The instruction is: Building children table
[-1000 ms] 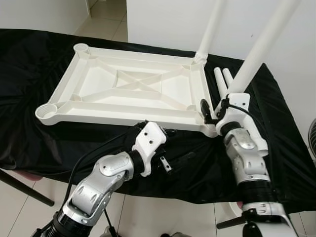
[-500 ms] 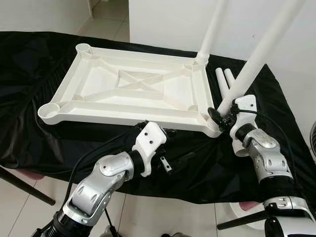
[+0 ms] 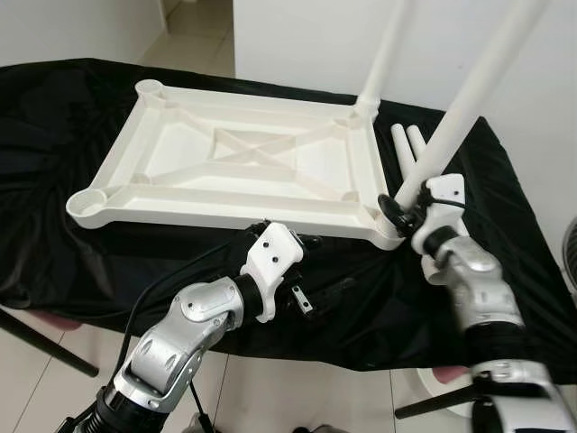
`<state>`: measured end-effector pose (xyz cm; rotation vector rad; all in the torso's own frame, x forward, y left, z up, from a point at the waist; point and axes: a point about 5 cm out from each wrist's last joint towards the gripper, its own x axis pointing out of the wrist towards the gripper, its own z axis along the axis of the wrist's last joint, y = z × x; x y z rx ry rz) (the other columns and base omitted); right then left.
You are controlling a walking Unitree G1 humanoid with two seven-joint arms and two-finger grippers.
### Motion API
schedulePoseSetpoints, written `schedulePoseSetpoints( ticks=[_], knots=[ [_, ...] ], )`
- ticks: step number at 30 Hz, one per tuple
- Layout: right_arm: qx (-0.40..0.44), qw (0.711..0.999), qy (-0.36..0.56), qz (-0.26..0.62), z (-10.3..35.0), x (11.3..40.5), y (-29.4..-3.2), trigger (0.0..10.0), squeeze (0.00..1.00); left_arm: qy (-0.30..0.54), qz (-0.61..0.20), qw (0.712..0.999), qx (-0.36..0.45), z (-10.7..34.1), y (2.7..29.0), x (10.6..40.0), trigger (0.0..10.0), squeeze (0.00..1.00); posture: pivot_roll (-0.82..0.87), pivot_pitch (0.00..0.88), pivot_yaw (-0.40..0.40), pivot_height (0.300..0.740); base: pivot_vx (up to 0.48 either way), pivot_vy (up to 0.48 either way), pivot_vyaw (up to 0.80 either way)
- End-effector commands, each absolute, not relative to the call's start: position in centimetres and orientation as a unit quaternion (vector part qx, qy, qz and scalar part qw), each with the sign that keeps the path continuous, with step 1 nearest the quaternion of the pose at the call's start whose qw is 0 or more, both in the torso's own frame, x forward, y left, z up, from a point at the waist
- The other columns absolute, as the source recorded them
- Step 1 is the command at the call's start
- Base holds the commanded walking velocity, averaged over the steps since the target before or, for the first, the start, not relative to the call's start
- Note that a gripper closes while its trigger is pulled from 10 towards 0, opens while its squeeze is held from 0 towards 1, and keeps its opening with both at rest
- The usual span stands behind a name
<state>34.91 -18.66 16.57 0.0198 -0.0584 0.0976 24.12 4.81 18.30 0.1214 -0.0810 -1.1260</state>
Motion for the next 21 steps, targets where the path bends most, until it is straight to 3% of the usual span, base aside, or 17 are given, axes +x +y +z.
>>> schedulePoseSetpoints(
  ticks=[1,12,17,21],
  knots=[
    [0.030,0.999,0.010,0.022,14.8,34.6,-18.6,0.0,0.00,-0.032,-0.545,0.836,0.057,18.1,4.6,23.8,10.0,0.00,0.13,0.108,-0.066,0.740,0.000,0.000,0.00],
    [0.104,0.983,0.027,-0.148,13.5,33.1,-15.4,0.0,0.00,-0.028,-0.552,0.832,0.054,17.9,4.4,23.5,10.0,0.00,0.13,0.098,-0.070,0.740,0.000,0.000,0.00],
    [0.122,0.981,0.038,-0.145,13.5,33.1,-14.0,0.0,0.00,-0.028,-0.553,0.831,0.054,17.9,4.4,23.5,10.0,0.00,0.13,0.096,-0.071,0.740,0.000,0.000,0.00],
    [0.135,0.988,0.043,-0.062,13.9,32.9,-10.9,0.0,0.00,-0.028,-0.554,0.831,0.056,17.8,4.4,23.5,10.0,0.00,0.13,0.089,-0.078,0.740,0.000,0.000,0.00]
  ],
)
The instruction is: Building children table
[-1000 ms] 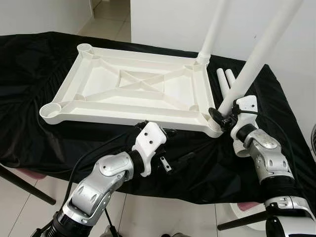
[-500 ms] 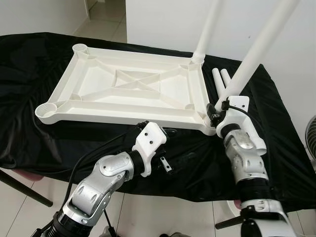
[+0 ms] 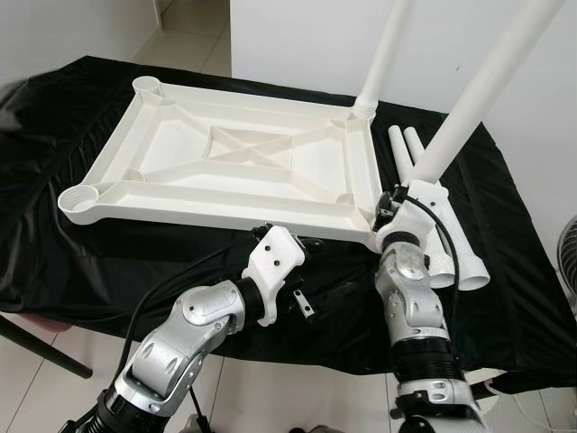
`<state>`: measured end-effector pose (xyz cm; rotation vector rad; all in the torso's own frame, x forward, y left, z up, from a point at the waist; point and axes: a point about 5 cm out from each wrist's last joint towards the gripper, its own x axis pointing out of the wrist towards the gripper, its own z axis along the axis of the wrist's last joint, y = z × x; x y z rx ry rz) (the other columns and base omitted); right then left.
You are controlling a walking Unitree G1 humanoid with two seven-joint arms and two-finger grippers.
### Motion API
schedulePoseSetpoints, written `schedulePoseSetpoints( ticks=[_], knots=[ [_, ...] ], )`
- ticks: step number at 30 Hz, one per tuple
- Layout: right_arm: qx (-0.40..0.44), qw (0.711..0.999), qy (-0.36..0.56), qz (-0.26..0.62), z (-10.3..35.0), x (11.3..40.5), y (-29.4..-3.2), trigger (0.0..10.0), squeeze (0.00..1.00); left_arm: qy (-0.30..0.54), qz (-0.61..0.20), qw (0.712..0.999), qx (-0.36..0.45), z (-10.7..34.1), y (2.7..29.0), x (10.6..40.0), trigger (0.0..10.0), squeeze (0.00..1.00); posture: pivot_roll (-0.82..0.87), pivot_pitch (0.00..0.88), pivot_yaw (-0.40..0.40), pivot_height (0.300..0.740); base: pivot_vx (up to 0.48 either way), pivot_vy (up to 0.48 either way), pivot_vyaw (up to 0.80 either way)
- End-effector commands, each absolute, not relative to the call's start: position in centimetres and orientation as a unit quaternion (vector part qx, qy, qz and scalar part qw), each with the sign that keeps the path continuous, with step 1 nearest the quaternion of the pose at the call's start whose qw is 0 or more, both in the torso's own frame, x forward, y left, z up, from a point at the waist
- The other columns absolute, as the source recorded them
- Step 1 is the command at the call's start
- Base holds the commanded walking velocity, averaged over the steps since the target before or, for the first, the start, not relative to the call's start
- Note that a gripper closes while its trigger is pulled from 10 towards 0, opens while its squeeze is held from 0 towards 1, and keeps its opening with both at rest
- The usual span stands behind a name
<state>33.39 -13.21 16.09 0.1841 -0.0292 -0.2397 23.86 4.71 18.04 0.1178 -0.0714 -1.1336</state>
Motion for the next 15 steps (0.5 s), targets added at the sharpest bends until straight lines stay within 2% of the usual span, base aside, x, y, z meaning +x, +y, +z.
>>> schedulePoseSetpoints(
  ticks=[1,5,6,10,11,15],
  knots=[
    [0.132,0.989,0.042,-0.052,14.0,32.8,-10.6,0.0,0.00,-0.028,-0.553,0.830,0.057,17.8,4.4,23.5,10.0,0.00,0.13,0.089,-0.078,0.740,0.000,0.000,0.00],
    [0.119,0.990,0.044,-0.059,13.8,32.7,-11.3,0.0,0.00,-0.028,-0.548,0.834,0.060,17.8,4.7,23.7,10.0,0.00,0.13,0.083,-0.083,0.740,0.000,0.000,0.00],
    [0.096,0.993,0.039,-0.054,13.8,32.7,-11.4,10.0,0.00,-0.028,-0.546,0.835,0.061,17.7,4.8,23.8,10.0,0.00,0.13,0.082,-0.083,0.740,0.000,0.000,0.00],
    [0.074,0.996,0.032,-0.050,13.9,32.7,-11.7,10.0,0.00,-0.028,-0.543,0.837,0.062,17.7,4.9,24.0,10.0,0.00,0.13,0.082,-0.083,0.740,0.000,0.000,0.00],
    [0.075,0.996,0.025,-0.037,13.9,32.6,-12.0,10.0,1.00,-0.028,-0.541,0.838,0.064,17.7,5.0,24.0,10.0,0.00,0.13,0.085,-0.085,0.740,0.000,0.000,0.00],
    [0.091,0.996,0.007,-0.006,14.3,32.6,-12.5,10.0,1.00,-0.029,-0.539,0.839,0.066,17.8,5.1,24.2,10.0,0.00,0.13,0.089,-0.084,0.740,0.000,0.000,0.00]
  ],
)
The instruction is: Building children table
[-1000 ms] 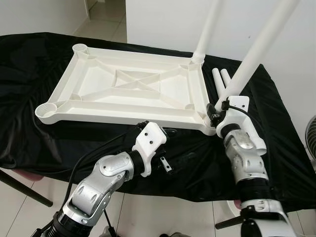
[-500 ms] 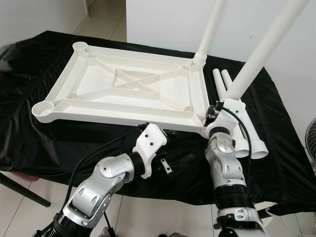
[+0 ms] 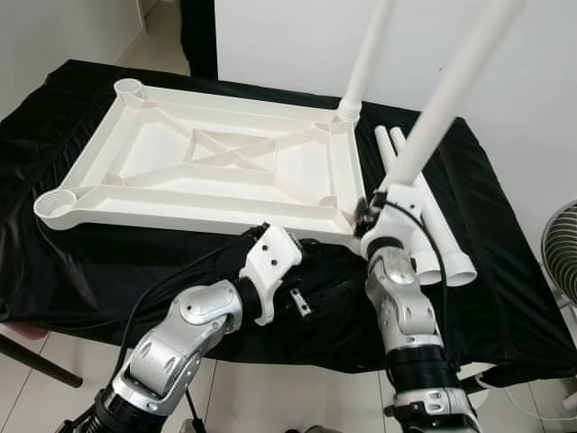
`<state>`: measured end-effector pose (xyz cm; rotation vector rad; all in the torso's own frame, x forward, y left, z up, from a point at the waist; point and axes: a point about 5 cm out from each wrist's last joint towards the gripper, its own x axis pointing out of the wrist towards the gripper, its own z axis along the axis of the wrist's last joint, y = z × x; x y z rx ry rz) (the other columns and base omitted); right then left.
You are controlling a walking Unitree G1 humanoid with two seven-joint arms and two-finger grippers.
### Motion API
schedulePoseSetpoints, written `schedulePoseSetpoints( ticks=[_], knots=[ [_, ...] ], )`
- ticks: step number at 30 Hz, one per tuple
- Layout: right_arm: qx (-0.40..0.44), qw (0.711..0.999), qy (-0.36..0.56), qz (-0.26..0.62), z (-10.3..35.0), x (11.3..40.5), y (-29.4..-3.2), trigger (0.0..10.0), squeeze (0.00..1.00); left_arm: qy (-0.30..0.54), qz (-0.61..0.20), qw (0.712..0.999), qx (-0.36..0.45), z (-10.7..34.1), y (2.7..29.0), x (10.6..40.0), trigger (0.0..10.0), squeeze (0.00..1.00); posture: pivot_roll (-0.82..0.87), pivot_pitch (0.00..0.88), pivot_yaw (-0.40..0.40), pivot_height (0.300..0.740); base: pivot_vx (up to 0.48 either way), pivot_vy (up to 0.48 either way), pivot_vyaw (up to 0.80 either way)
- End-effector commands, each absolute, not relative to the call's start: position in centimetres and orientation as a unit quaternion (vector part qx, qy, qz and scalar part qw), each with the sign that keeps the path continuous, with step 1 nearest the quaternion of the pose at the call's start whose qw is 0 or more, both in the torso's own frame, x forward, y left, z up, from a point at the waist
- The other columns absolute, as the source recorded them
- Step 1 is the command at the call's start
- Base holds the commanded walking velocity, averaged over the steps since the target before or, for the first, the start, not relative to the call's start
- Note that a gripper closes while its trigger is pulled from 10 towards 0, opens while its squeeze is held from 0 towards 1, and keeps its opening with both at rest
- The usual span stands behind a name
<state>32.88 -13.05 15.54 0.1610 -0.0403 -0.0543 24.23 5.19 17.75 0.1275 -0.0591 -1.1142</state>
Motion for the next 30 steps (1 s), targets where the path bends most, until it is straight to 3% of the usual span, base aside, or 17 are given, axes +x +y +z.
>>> schedulePoseSetpoints(
  ticks=[1,3,4,7,8,15,30],
  knots=[
    [0.090,0.996,0.001,0.013,14.6,32.7,-12.8,10.0,1.00,-0.030,-0.537,0.840,0.067,17.8,5.1,24.3,10.0,0.00,0.13,0.091,-0.082,0.740,0.000,0.000,0.00],
    [0.086,0.995,0.003,0.046,14.7,32.7,-12.9,10.0,1.00,-0.031,-0.536,0.841,0.069,17.8,5.2,24.4,10.0,0.00,0.13,0.092,-0.081,0.740,0.000,0.000,0.00],
    [0.073,0.994,0.008,0.079,14.8,32.7,-13.0,10.0,0.60,-0.031,-0.535,0.841,0.071,17.8,5.2,24.4,10.0,0.00,0.13,0.093,-0.079,0.740,0.000,0.000,0.00],
    [0.065,0.993,0.012,0.101,14.8,32.7,-13.1,10.0,0.60,-0.031,-0.535,0.841,0.073,17.8,5.3,24.5,10.0,0.00,0.13,0.093,-0.079,0.740,0.000,0.000,0.00],
    [0.056,0.990,0.015,0.132,14.8,32.7,-13.3,10.0,0.00,-0.031,-0.535,0.841,0.074,17.8,5.3,24.5,10.0,0.00,0.13,0.094,-0.075,0.740,0.000,0.000,0.00],
    [-0.034,0.972,-0.002,0.233,15.0,33.1,-15.3,10.0,0.00,-0.030,-0.536,0.841,0.073,17.9,5.3,24.5,10.0,0.00,0.13,0.093,-0.071,0.740,0.000,0.000,0.00],
    [-0.080,0.968,0.000,0.237,14.8,34.6,-17.8,10.0,0.00,-0.023,-0.529,0.845,0.070,17.5,5.3,24.5,10.0,0.00,0.15,0.088,-0.074,0.740,0.000,0.000,0.00]
  ],
)
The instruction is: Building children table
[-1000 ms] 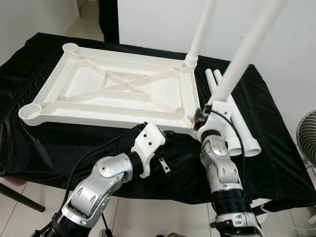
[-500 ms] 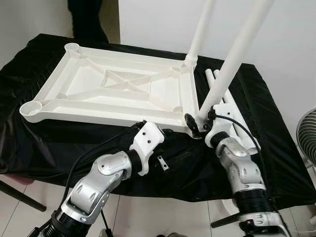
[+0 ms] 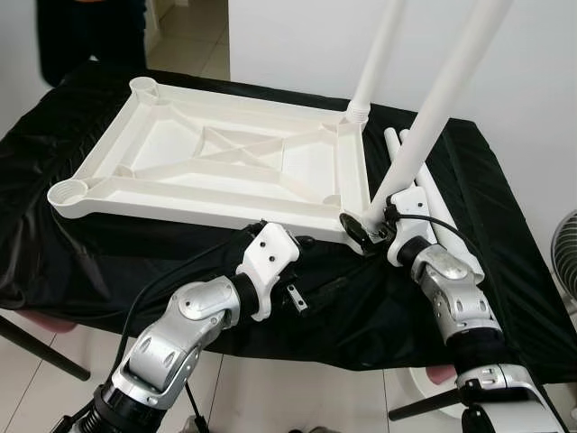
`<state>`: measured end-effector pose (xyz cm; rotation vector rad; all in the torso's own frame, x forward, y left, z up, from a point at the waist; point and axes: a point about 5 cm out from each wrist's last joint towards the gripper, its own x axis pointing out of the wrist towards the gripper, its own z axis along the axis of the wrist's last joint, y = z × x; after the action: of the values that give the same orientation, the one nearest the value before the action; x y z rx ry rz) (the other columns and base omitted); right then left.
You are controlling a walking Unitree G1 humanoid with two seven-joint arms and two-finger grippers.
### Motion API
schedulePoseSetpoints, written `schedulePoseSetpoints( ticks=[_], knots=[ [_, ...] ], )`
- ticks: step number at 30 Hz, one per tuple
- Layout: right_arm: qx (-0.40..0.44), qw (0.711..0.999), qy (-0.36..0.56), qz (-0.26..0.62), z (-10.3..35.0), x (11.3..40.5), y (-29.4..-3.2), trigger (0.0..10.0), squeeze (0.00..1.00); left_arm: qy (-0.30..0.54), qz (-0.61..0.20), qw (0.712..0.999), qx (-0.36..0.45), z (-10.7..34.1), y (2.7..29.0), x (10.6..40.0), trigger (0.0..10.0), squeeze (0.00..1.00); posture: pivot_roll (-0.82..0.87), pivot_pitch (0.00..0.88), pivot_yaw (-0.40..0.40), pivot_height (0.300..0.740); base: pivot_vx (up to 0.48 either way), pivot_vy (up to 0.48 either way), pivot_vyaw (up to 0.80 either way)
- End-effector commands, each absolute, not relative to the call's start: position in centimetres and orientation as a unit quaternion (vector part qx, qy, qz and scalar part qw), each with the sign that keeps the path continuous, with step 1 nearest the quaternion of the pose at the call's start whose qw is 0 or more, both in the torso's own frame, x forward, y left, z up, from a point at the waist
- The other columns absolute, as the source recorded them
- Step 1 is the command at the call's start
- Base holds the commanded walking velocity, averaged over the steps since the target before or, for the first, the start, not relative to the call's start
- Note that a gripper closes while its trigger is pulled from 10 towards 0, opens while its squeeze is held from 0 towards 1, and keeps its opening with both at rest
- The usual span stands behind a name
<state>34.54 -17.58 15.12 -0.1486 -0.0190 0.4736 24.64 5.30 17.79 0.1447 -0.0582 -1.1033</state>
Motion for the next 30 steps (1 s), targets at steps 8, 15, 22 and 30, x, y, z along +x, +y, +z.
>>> schedulePoseSetpoints(
  ticks=[8,15,22,30],
  knots=[
    [-0.085,0.964,0.006,0.251,13.8,35.0,-17.7,0.8,0.00,-0.025,-0.529,0.845,0.072,17.6,5.4,24.6,10.0,0.00,0.15,0.088,-0.070,0.740,0.000,0.000,0.00],
    [-0.063,0.965,0.013,0.254,13.2,34.8,-17.5,0.0,0.00,-0.026,-0.528,0.846,0.071,17.6,5.4,24.6,10.0,0.00,0.15,0.089,-0.074,0.740,0.000,0.000,0.00],
    [-0.047,0.976,0.004,0.211,13.2,34.8,-17.3,0.0,0.00,-0.026,-0.527,0.847,0.070,17.5,5.3,24.5,10.0,0.00,0.15,0.089,-0.084,0.740,0.000,0.000,0.00],
    [0.009,0.994,0.006,0.111,13.0,34.5,-16.1,0.0,0.00,-0.025,-0.526,0.847,0.069,17.4,5.4,24.4,10.0,0.00,0.15,0.088,-0.087,0.740,0.000,0.000,0.00]
  ],
)
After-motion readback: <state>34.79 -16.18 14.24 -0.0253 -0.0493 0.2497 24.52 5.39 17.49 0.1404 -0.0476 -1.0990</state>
